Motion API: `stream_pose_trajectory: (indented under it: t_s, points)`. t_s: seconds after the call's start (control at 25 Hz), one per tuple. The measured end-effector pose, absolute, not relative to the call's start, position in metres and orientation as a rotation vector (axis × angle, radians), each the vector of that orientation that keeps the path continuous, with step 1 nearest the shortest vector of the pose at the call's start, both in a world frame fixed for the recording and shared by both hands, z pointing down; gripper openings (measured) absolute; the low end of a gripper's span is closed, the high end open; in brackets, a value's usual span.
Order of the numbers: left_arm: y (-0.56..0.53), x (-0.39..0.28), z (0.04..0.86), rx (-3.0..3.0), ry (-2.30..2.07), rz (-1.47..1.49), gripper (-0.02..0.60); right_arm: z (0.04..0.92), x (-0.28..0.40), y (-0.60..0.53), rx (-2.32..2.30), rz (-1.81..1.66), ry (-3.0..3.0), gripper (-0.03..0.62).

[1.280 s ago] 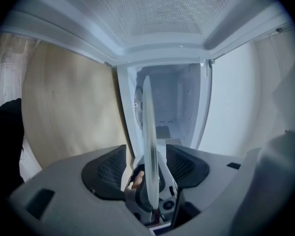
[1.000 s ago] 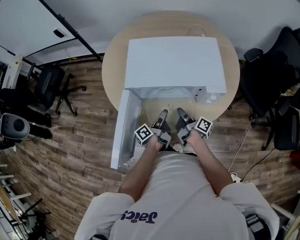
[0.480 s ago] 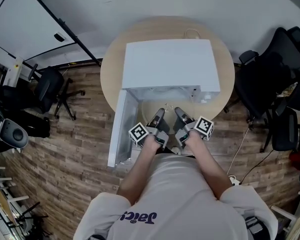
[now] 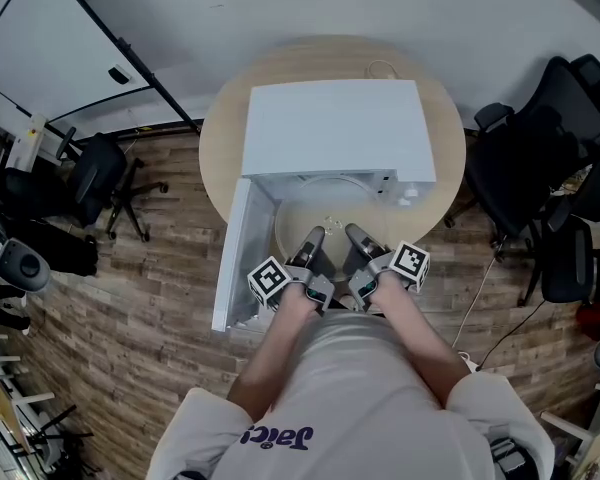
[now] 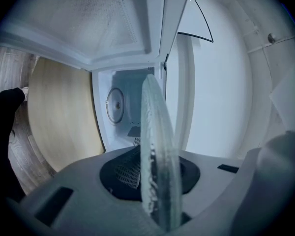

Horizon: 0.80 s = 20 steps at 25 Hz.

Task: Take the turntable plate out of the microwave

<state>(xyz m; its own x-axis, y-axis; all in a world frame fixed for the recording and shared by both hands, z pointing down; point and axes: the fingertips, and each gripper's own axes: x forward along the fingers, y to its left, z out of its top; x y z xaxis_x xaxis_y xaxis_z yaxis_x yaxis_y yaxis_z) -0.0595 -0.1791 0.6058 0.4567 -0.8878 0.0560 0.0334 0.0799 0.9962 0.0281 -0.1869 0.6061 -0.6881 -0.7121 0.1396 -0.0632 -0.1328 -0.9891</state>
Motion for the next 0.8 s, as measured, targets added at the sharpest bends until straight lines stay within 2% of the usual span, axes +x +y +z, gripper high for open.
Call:
stream_pose_trajectory:
  t_s: [0.8]
  points:
    - [-0.145,-0.056,0.532,1.365,-0.832,-0.879,0.08,0.542,0.032,-0.153,-0.837,-1.78,1.791,0.049]
